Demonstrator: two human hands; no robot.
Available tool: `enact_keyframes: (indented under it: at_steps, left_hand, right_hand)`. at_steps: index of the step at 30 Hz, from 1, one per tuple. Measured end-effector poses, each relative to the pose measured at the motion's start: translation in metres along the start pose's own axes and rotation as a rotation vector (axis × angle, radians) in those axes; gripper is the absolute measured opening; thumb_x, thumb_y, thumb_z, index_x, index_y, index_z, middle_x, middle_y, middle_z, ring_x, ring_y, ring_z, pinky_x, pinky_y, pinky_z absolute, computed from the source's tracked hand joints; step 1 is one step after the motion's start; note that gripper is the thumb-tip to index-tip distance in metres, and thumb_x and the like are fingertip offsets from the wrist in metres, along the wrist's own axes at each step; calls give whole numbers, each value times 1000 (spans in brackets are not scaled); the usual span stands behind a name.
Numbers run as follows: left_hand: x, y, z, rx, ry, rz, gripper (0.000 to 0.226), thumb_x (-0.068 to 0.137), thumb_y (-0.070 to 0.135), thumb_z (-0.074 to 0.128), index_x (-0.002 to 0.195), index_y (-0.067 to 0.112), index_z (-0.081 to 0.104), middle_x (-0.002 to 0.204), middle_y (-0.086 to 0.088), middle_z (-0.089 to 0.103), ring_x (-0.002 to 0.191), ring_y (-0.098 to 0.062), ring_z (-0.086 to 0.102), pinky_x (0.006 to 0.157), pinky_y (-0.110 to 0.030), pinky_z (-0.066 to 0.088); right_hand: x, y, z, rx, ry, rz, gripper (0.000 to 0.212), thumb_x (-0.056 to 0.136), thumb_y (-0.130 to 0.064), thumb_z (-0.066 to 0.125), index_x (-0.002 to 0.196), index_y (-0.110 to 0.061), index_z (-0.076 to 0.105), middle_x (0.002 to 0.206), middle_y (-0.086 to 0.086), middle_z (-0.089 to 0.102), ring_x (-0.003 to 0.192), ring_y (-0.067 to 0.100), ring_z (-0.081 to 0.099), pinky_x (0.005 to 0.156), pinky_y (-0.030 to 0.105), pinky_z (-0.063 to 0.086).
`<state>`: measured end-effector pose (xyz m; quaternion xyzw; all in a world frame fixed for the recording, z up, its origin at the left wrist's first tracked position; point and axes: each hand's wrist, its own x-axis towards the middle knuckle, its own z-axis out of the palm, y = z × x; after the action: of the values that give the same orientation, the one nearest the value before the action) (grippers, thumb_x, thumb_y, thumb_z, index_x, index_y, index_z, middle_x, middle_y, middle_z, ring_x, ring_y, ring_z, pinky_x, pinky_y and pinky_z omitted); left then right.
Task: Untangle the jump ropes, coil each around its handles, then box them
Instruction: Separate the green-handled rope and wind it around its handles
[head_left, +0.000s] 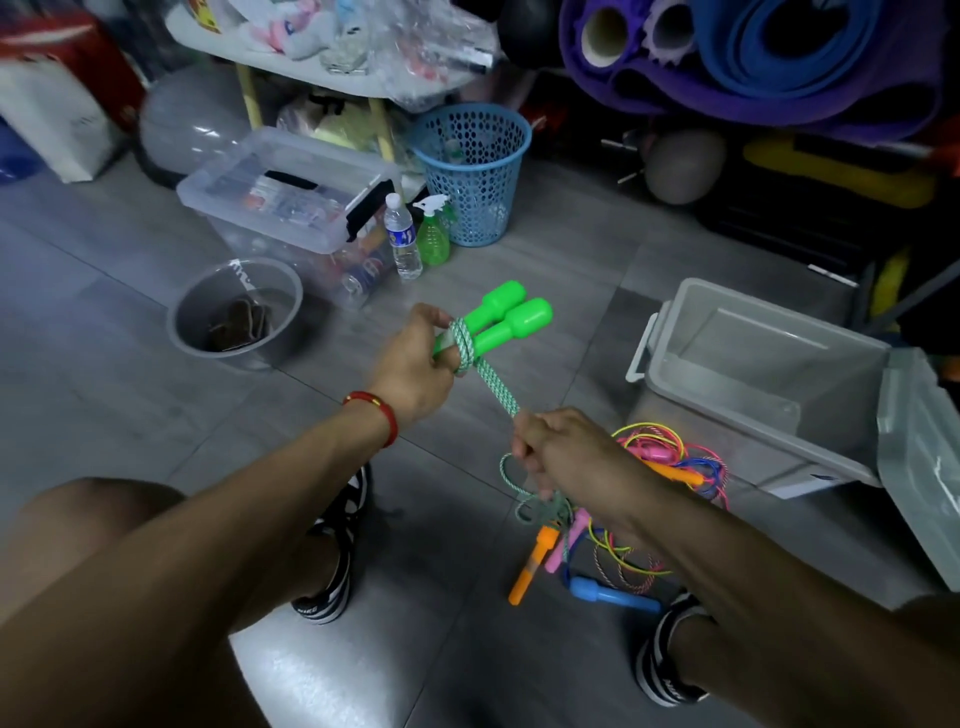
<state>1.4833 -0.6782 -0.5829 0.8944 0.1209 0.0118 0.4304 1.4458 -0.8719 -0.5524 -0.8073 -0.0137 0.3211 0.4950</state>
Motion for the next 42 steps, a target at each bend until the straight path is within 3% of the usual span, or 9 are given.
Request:
enact_keyframes:
  at_steps: [3,7,10,19,23,28,31,37,42]
  left_hand:
    - [1,-2,-1,158,27,15,36,92,7,59,126,8,50,113,-18,64,103,-35,62,83,-36,47]
    - [2,-5,-2,287,-9,45,33,90,6,56,123,5,58,115,-24,67,111,-42,60,86,-39,47]
    - [4,-7,2,357,-42,64,32,89,5,56,120,3,60,111,-27,67,109,-45,60,86,-42,47]
    - [8,-6,14,472,-129,189,26,87,-2,53,113,0,58,105,-30,65,100,-48,61,76,-39,46]
    - [3,-5,26,684,-317,255,29,82,1,57,110,5,59,102,-26,67,97,-47,64,78,-44,52]
    - [-32,10,36,694,-789,500,16,86,11,59,102,14,62,103,-15,68,101,-35,64,81,-35,51]
    - [-65,29,33,613,-932,656,36,86,1,59,120,9,59,114,-15,65,110,-30,59,90,-37,48]
    - [-98,55,16,264,-820,673,38,92,5,61,106,18,28,77,9,44,66,-4,46,61,-16,38]
    - [-108,75,-7,250,-733,728,43,96,15,59,102,33,21,76,6,41,68,-3,46,60,-13,35]
  right_hand:
    - [-3,0,-1,-109,-1,25,31,102,-26,43,89,-19,71,65,-5,54,52,5,49,55,26,39]
    - [-19,-8,-8,-498,97,-98,22,102,-28,41,119,-13,42,106,14,63,93,34,65,75,37,51]
    - [-36,-13,-12,-946,86,-197,39,99,-17,48,133,-10,31,107,15,62,97,36,63,68,35,35]
    - [-48,-10,-36,-996,193,-480,16,105,-29,41,92,-26,33,73,-7,34,85,30,57,69,34,30]
    - [-50,-18,-57,-1205,143,-618,32,102,-50,43,113,-21,50,92,1,61,94,30,62,71,36,33]
    - [-38,-19,-85,-1054,213,-852,24,91,-48,66,107,-31,60,79,-2,70,82,31,66,65,33,40]
    - [-27,-15,-98,-879,179,-699,21,82,-51,74,90,-33,67,66,-12,66,77,14,69,66,30,46]
    - [-4,7,-122,-483,23,-474,12,77,-31,84,78,-23,76,67,-14,69,63,-3,59,63,17,45]
    - [9,31,-109,-297,-192,-358,5,88,-18,75,84,-15,75,71,-15,70,69,-7,59,70,11,44]
